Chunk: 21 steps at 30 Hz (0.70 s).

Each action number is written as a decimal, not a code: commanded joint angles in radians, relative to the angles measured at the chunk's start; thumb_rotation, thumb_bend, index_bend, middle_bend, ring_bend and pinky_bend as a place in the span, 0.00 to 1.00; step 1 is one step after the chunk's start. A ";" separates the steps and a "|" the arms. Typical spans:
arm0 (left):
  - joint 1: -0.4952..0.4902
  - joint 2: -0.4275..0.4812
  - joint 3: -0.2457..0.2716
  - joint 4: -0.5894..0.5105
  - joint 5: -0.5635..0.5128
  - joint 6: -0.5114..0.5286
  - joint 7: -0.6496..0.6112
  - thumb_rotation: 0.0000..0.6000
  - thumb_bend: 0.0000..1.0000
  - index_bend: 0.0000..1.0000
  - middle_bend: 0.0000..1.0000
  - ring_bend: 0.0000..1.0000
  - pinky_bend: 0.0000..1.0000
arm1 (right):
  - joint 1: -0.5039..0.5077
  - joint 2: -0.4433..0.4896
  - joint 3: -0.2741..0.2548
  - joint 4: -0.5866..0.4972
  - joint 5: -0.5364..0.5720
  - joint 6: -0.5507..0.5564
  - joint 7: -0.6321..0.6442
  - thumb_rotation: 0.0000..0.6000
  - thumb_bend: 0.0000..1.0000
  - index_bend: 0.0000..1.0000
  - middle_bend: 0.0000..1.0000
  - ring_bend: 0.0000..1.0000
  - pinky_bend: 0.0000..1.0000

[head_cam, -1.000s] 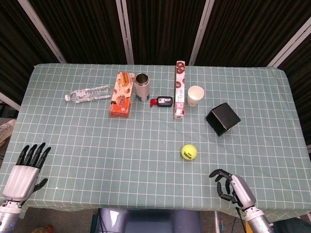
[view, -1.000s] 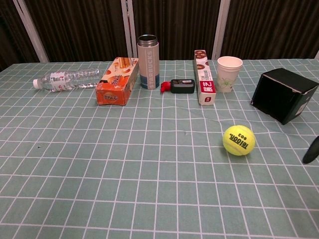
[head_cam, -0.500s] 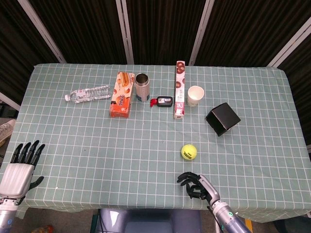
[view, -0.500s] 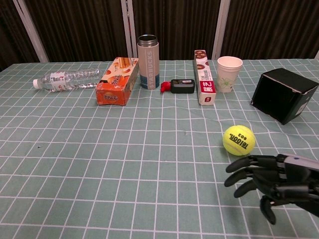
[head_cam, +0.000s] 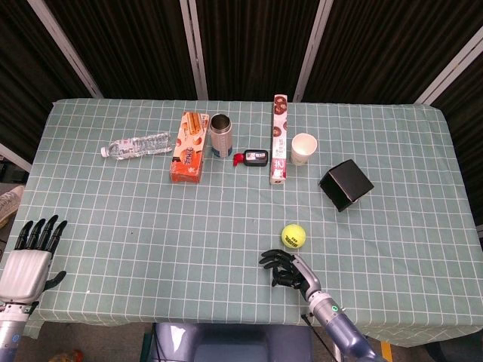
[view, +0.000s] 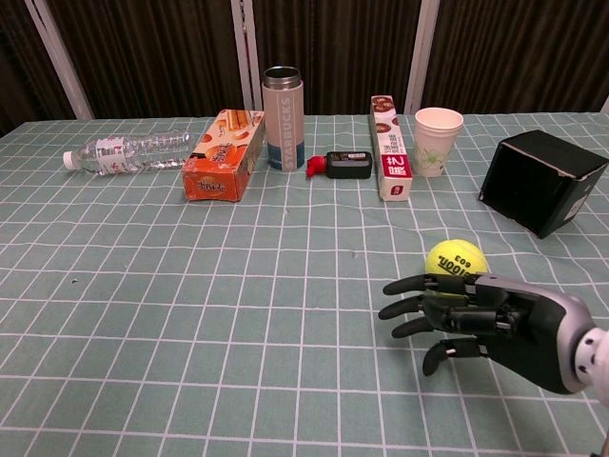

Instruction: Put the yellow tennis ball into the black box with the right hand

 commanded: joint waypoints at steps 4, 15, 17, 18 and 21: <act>-0.005 -0.007 -0.006 -0.002 -0.019 -0.013 0.018 1.00 0.12 0.00 0.00 0.00 0.00 | 0.028 0.001 0.035 0.051 0.023 -0.068 0.019 1.00 0.70 0.30 0.34 0.31 0.48; -0.018 -0.027 -0.017 -0.006 -0.059 -0.038 0.067 1.00 0.12 0.00 0.00 0.00 0.00 | 0.036 0.041 0.086 0.096 -0.006 -0.137 0.082 1.00 0.70 0.30 0.34 0.31 0.47; -0.021 -0.030 -0.018 -0.007 -0.065 -0.043 0.076 1.00 0.12 0.00 0.00 0.00 0.00 | 0.039 0.047 0.095 0.107 -0.011 -0.150 0.091 1.00 0.70 0.30 0.34 0.31 0.47; -0.022 -0.032 -0.019 -0.007 -0.067 -0.044 0.079 1.00 0.12 0.00 0.00 0.00 0.00 | 0.040 0.050 0.097 0.111 -0.014 -0.154 0.094 1.00 0.70 0.30 0.34 0.31 0.47; -0.025 -0.037 -0.021 -0.007 -0.076 -0.049 0.092 1.00 0.12 0.00 0.00 0.00 0.00 | 0.044 0.060 0.106 0.123 -0.025 -0.168 0.101 1.00 0.70 0.30 0.34 0.31 0.46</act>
